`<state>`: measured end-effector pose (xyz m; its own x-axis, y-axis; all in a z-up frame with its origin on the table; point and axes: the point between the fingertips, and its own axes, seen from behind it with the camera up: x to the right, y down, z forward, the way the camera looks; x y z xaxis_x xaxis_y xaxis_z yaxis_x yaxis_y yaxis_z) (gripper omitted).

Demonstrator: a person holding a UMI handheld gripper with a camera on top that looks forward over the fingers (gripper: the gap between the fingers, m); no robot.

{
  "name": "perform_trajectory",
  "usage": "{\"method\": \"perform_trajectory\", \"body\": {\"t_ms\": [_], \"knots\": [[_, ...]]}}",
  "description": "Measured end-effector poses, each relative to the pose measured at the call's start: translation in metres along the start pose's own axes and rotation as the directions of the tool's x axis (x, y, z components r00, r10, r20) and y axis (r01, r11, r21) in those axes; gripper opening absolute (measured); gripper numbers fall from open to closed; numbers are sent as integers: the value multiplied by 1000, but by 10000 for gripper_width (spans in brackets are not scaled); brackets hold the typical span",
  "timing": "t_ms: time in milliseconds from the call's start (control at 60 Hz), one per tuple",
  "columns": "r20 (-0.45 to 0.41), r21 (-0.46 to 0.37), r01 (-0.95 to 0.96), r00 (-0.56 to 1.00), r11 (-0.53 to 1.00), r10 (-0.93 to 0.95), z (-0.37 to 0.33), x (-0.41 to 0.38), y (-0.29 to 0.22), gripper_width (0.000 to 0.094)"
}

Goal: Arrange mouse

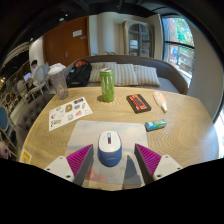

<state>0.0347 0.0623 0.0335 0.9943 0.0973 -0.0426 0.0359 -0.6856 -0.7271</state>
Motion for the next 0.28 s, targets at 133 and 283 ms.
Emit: {"method": "perform_trajectory", "body": {"t_ms": [133, 283], "knots": [[-37, -27, -5, 999, 1000, 4, -63, 31, 23, 850], [-117, -123, -3, 993, 992, -11, -124, 87, 88, 851]]}}
